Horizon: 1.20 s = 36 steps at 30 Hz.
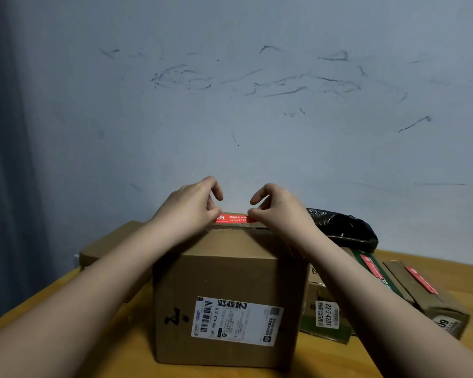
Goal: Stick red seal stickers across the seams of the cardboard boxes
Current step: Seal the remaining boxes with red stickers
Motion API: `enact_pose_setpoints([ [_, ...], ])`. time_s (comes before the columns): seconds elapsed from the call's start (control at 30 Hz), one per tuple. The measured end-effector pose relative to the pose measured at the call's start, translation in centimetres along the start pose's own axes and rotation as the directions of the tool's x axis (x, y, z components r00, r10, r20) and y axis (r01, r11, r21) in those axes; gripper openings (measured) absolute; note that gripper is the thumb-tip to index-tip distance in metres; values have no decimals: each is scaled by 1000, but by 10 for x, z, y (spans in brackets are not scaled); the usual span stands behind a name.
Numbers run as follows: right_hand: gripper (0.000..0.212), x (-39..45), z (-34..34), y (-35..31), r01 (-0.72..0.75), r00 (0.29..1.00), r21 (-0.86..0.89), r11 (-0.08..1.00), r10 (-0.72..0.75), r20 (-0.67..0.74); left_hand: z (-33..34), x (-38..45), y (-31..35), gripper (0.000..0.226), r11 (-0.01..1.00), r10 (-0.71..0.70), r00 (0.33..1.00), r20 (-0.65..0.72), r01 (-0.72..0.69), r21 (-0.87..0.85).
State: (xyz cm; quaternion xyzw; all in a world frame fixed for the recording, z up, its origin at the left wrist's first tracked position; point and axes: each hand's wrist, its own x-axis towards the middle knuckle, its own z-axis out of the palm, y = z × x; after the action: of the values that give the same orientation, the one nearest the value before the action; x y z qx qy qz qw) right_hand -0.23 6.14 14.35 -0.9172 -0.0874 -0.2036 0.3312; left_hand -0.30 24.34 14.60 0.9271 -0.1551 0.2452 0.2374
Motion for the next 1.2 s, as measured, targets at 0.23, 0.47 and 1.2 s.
enact_pose_setpoints([
  [0.23,18,-3,6,1,19,999,-53,998,-17,36,7,1,-2,14,992,18,999,38,-22,125],
  [0.47,19,-5,9,2,42,999,-124,991,-41,11,8,2,-3,14,982,17,999,42,-25,188],
  [1.2,23,-11,17,1,247,958,-398,884,-283,-34,14,-5,7,15,933,58,998,22,-62,354],
])
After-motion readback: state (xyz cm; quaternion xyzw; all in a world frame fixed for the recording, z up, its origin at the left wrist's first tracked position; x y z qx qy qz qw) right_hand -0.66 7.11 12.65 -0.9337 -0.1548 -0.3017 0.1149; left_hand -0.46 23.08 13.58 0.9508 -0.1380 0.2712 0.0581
